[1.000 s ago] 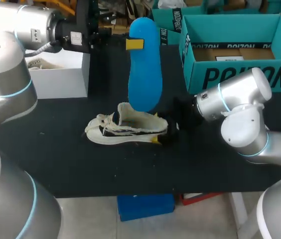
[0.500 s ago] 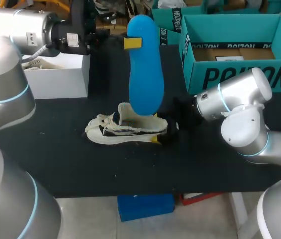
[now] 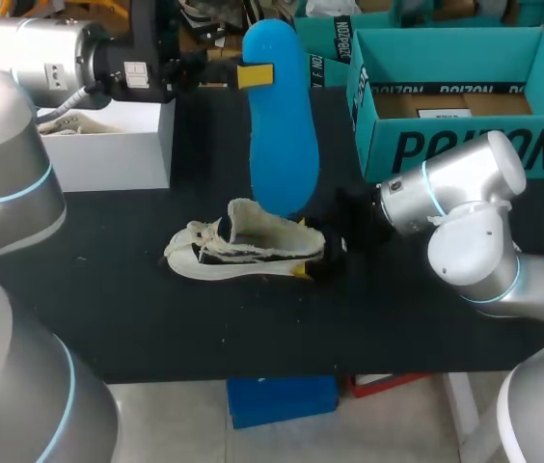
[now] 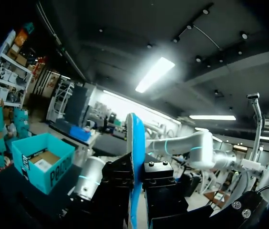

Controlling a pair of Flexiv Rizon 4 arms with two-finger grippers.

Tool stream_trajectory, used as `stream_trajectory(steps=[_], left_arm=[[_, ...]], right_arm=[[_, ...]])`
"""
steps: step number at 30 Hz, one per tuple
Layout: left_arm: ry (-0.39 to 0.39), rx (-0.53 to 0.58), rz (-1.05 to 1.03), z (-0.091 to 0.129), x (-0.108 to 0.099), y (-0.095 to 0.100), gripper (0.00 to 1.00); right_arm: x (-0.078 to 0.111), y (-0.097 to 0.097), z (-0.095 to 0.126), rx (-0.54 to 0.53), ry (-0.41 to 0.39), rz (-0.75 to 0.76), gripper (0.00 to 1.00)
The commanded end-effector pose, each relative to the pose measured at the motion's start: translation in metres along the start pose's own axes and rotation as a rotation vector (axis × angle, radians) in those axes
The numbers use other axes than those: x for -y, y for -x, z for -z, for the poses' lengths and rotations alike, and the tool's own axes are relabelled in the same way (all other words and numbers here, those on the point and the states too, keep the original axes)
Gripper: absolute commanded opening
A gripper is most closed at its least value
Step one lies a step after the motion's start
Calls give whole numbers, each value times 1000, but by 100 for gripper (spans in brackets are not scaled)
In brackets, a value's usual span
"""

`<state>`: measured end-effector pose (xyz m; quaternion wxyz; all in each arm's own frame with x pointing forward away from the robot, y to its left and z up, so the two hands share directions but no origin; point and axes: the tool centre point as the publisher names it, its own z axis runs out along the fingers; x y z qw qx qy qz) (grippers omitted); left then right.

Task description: Take the shoe out of the shoebox, open the shoe tongue, remove and reinsert the insole, then place the shoe into the shoebox

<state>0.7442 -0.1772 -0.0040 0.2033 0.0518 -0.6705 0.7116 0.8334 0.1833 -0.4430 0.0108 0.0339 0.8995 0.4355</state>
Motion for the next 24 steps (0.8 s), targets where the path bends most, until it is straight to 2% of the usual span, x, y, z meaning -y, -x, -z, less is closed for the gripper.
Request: stream_trajectory(steps=[1, 2, 12, 17, 24], left_arm=[[-2, 5, -2, 0, -2, -1, 0], [-2, 5, -2, 0, -2, -1, 0], [-2, 5, -2, 0, -2, -1, 0], [-2, 5, -2, 0, -2, -1, 0], [-2, 5, -2, 0, -2, -1, 0]], right_arm=[[2, 4, 0, -19, -10, -4, 38], [2, 5, 1, -24, -11, -3, 100], [0, 14, 21, -39, -93, -7, 100], [-3, 13, 33, -84, -207, -20, 100], [-11, 11, 50, -93, -404, -49, 100]])
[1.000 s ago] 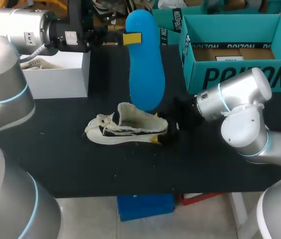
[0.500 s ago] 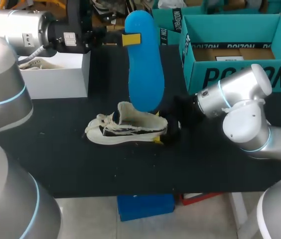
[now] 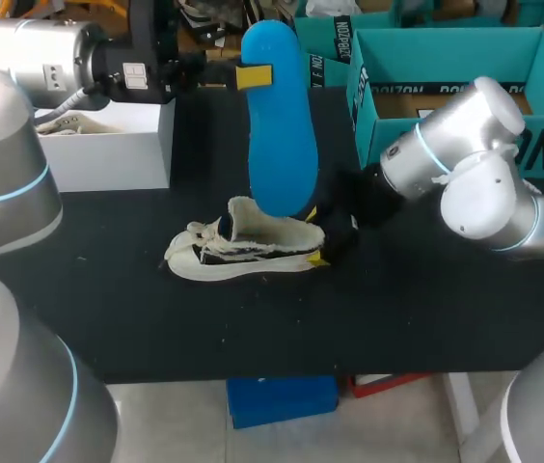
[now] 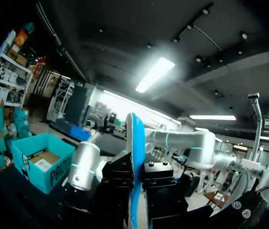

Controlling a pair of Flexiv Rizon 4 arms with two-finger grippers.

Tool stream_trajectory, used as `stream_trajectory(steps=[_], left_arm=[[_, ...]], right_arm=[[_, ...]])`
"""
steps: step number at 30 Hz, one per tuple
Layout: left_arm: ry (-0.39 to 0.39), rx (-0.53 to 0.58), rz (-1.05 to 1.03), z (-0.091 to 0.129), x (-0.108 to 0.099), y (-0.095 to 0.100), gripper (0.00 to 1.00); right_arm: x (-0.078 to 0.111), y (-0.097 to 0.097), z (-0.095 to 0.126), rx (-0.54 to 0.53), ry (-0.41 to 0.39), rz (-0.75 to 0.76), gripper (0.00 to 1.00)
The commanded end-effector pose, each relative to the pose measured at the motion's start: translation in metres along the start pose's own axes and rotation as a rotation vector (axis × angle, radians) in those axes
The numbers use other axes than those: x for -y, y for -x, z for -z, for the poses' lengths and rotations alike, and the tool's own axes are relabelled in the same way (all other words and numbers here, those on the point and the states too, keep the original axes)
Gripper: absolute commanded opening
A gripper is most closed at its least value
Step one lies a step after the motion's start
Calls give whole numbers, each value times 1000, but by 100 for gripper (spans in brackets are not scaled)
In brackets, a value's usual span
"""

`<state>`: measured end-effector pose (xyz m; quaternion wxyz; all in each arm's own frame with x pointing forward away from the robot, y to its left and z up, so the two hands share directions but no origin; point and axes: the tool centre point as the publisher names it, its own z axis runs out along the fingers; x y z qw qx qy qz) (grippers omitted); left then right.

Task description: Take the shoe out of the shoebox, open the shoe tongue, remove and reinsert the insole, then place the shoe into the shoebox

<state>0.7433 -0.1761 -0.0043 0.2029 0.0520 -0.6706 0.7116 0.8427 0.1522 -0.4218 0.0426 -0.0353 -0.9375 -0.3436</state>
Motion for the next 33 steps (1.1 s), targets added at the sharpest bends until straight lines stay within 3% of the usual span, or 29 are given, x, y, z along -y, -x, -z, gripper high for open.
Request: stream_trajectory(steps=[1, 7, 16, 33], left_arm=[[-2, 4, -1, -1, -1, -1, 0], [-2, 4, -1, -1, -1, -1, 0], [-2, 4, -1, -1, -1, -1, 0], [-2, 4, -1, -1, -1, -1, 0]], right_arm=[[-11, -2, 18, 3, -220, -17, 100], [-18, -7, 30, 28, -353, -32, 100], [-31, -11, 37, 47, -488, -25, 100], [-49, -6, 36, 40, -602, -1, 100]])
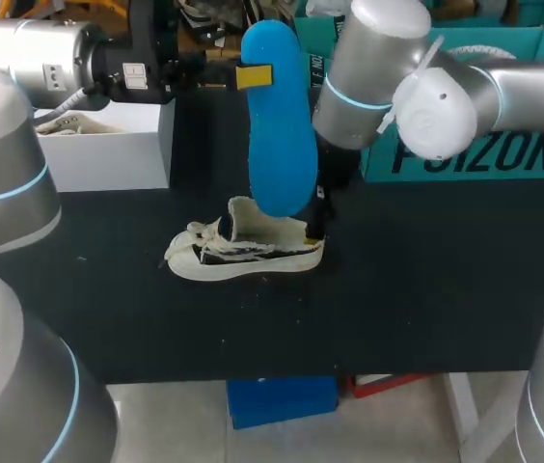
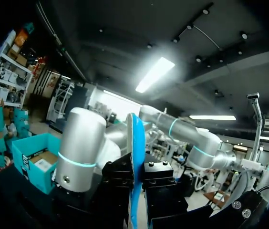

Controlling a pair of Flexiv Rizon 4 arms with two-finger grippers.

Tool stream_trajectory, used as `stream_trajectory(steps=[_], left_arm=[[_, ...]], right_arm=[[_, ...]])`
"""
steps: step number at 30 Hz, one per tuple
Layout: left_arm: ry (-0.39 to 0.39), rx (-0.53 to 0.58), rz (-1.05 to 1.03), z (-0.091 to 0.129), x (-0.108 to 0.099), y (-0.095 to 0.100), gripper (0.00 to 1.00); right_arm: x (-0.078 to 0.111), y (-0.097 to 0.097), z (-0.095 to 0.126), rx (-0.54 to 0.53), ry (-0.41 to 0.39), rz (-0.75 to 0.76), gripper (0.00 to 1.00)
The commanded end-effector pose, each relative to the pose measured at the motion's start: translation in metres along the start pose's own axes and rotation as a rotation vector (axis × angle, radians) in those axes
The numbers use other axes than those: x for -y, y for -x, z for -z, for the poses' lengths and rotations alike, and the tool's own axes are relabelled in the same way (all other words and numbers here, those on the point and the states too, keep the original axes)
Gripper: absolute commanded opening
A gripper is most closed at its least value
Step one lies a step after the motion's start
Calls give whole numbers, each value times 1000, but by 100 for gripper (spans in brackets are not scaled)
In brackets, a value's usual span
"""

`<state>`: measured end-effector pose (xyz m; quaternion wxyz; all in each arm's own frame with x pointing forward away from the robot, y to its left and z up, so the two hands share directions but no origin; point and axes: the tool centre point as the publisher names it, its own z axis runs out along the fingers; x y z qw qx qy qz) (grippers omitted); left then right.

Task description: Take the shoe out of the shoebox, open the shoe tongue, remove and reinsert the insole, then place the shoe into the shoebox

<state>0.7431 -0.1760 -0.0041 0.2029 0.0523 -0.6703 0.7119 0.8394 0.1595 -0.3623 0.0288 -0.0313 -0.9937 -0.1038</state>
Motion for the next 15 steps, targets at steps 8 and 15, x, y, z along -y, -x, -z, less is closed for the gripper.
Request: stream_trajectory(steps=[8, 15], left_arm=[[-1, 4, -2, -1, -1, 0, 0], [-1, 4, -2, -1, -1, 0, 0]], right_arm=[[-16, 4, 0, -6, -133, 15, 100], [-23, 5, 0, 1, -151, 30, 100]])
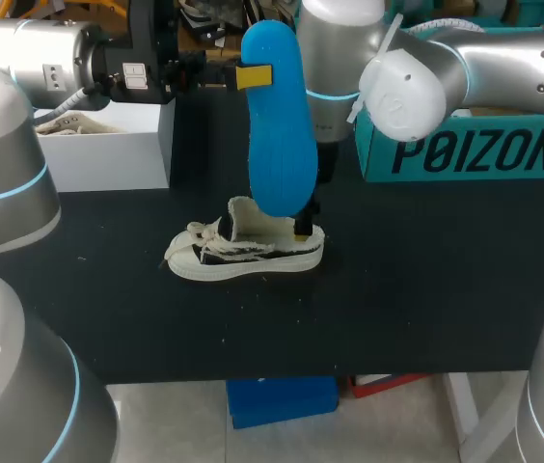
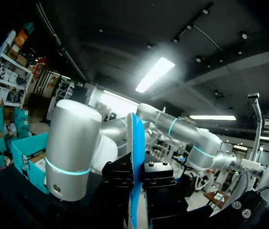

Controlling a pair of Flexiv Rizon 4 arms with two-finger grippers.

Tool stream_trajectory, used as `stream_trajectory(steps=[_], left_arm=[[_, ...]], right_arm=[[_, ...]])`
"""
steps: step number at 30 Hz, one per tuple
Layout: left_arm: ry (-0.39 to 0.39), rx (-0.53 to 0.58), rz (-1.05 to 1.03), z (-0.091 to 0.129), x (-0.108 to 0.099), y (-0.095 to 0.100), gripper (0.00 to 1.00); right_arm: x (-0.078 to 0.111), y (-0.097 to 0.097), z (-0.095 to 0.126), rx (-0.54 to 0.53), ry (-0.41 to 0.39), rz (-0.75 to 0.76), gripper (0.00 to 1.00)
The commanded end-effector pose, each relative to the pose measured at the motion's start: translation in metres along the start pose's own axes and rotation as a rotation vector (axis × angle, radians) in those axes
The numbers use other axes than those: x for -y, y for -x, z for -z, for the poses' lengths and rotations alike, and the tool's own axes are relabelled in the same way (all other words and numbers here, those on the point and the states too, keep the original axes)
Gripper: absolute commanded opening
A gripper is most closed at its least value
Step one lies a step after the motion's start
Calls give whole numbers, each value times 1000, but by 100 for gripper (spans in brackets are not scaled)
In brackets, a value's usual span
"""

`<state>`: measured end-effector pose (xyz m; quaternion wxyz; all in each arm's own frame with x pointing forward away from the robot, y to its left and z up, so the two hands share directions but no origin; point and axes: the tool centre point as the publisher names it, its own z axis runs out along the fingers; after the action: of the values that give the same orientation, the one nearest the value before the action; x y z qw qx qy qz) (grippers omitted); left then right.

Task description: Take the shoe out of the shoebox, open the shoe tongue, remove and reinsert the insole, then place the shoe into the shoebox

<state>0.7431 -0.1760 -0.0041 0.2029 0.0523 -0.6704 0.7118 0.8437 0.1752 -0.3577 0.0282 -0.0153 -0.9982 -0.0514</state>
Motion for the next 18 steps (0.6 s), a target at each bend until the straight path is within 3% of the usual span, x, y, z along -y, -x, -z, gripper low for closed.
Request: stream_trajectory(steps=[1, 9, 18], left_arm=[[-2, 4, -2, -1, -1, 0, 0], [-2, 4, -2, -1, -1, 0, 0], [-2, 4, -2, -1, -1, 0, 0]], right_arm=[[-7, 3, -1, 0, -45, 2, 100], [-7, 1, -1, 9, -33, 1, 100], [9, -3, -5, 58, 206, -2, 100]])
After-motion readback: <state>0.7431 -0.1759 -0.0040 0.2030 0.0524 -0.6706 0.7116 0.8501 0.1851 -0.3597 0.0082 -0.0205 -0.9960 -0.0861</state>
